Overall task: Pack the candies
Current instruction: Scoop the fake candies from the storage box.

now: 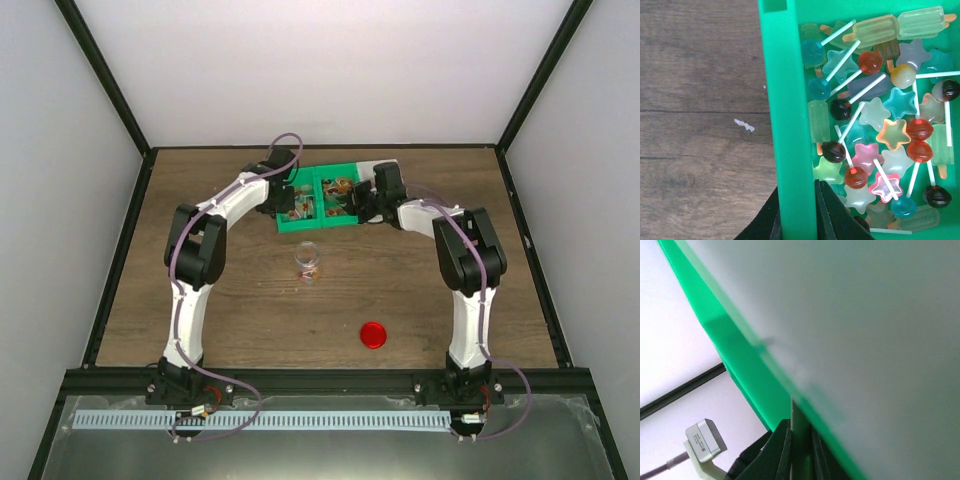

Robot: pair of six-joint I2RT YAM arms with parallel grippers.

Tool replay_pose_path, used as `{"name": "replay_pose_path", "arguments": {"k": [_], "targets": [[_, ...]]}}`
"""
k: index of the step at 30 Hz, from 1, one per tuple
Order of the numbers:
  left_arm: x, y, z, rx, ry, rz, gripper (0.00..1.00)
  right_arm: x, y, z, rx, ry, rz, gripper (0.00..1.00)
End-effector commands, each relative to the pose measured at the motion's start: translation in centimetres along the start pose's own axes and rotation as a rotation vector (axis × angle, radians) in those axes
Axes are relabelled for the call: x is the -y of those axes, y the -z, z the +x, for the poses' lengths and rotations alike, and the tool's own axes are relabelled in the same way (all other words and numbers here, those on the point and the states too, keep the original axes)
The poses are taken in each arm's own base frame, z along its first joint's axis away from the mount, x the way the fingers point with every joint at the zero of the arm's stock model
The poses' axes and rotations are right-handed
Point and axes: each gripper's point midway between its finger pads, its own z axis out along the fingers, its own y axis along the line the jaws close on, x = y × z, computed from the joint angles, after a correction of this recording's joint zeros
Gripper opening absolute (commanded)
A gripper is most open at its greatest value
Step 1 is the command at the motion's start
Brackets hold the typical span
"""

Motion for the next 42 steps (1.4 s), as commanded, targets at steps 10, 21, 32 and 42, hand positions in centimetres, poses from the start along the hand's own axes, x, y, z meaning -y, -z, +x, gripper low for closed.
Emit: {"name": "replay_pose_path", "arguments": {"k": [10,21,32,42], "targets": [[0.0,-2.8,2.9,-0.109,-0.035,-0.018,0.04,3.9,-1.0,0.7,-0.081,0.220,-0.195,0.01],[0.2,-2.9,2.6,-0.115,0.008,-0.004,0.04,2.1,2.2,2.9,-0.105,0.286,-0.291,0.01],[0.1,-3.2,2.6,-0.124,0.030,0.010,0.04,2.4,3.7,3.3,-0.088,0.304,-0.299,0.01],[0.2,-3.3,2.7,-0.129,0.030,0.017,0.04,1.7,5.8,2.0,-0.035,0.314,-0.329,0.01]]}}
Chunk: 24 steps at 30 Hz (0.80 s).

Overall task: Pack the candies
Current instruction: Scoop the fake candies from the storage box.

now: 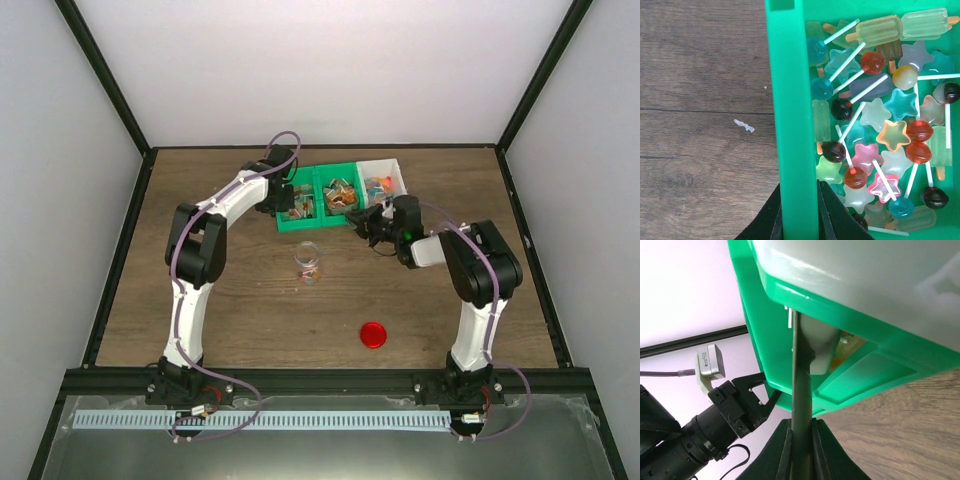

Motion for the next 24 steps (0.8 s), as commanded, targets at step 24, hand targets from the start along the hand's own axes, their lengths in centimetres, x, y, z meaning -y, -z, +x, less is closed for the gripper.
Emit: {"name": "replay_pose_path", "arguments": {"k": [24], "targets": [[0.2,-3.6,3.5,-0.135,0.003,0.015,0.04,-1.8,4.0,0.8,-0.001,0.074,-0.082,0.01]]}}
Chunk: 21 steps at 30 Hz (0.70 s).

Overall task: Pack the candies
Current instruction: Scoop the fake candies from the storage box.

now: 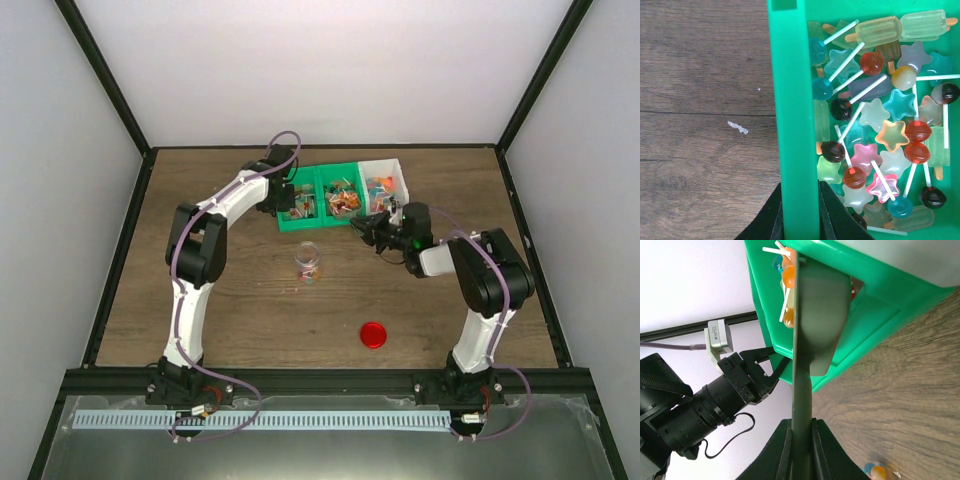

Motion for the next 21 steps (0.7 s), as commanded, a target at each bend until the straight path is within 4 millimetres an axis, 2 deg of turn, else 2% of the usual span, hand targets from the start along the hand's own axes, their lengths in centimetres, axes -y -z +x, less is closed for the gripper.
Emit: {"name": "replay_pose_path", "arguments": {"k": [1,21], "targets": [[-0.1,-3.6,3.6,-0.137,0.000,0.003,0.04,-1.9,1.1,-0.4,0.027,0.057,-0.051,0.01],[0.0,-3.9,3.9,-0.148,0.007,0.013,0.04,-2.8,3.0,-0.3,0.058,0.078,-0.072,0.01]]}}
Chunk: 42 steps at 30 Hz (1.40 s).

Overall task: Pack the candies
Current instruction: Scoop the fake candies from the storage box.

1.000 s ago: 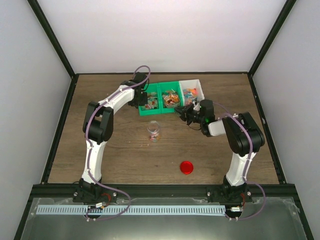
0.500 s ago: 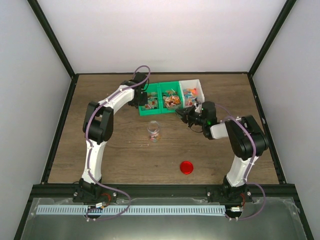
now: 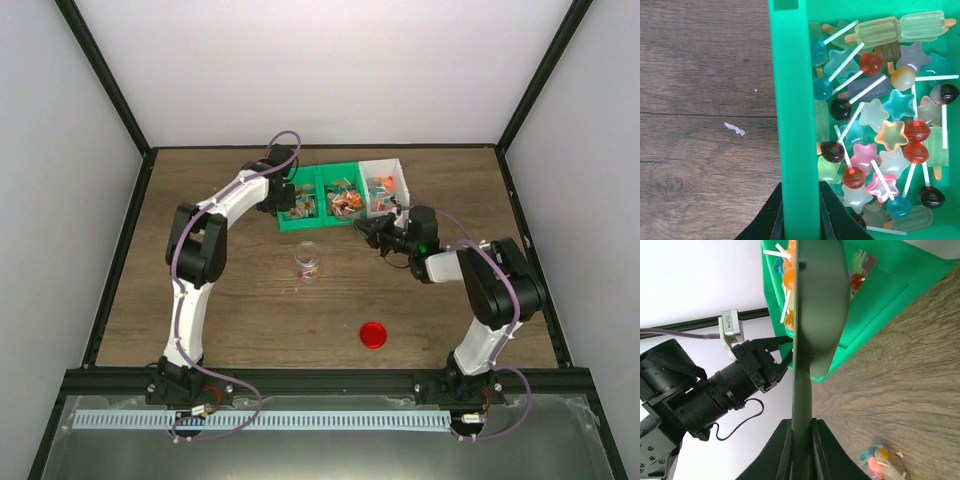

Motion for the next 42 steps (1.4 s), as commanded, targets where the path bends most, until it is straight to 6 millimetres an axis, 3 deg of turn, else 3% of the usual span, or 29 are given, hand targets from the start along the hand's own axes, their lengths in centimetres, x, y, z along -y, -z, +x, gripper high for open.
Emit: {"name": "replay_pose_path", "arguments": {"k": [1,10,16,20,23,25,29,35,39,42], "targets": [[-0.2,-4.0,4.0,-0.151,0.004,0.006,0.04,-2.1,1.2,-1.2,0.051,0.069,-0.053,0.01],[-0.4,-4.2,4.1,-0.160,0.011,0.007,0.04,-4.6,2.0,-0.7,0.003,0.186,-0.135,0.01],[-0.8,-4.1,3.9,-0.158,0.018,0.005,0.04,-5.6,4.1,-2.0,0.032,0.225,-0.198,0.01],[-0.8,-4.2,3.9,-0.162,0.025,0.011,0.04,-6.1,3.0,-0.7,-0.048,0.246,-0.250,0.01],[-0.8,-4.3,4.0,-0.167,0.026,0.012,0.04,-6.6,4.2,-0.1,-0.062,0.243,-0.337,0.01],[-0.9,-4.2,4.1,-0.167,0.025,0.008,0.04,-6.1,4.8,-0.2,-0.050,0.229,-0.334,0.01],[-1.1,-4.2,4.0,-0.165,0.028,0.008,0.04,-5.4,3.6,0.2,-0.091,0.257,-0.281,0.01],[-1.3,-4.0,4.0,-0.161,0.024,0.000,0.04,-5.3,5.2,-1.0,-0.036,0.245,-0.305,0.01],[-1.2,-4.1,4.2,-0.166,0.027,0.007,0.04,-5.7,3.9,0.8,-0.122,0.267,-0.323,0.01],[-1.3,-3.9,4.0,-0.160,0.025,0.001,0.04,-5.3,5.3,0.0,-0.066,0.246,-0.325,0.01]]}}
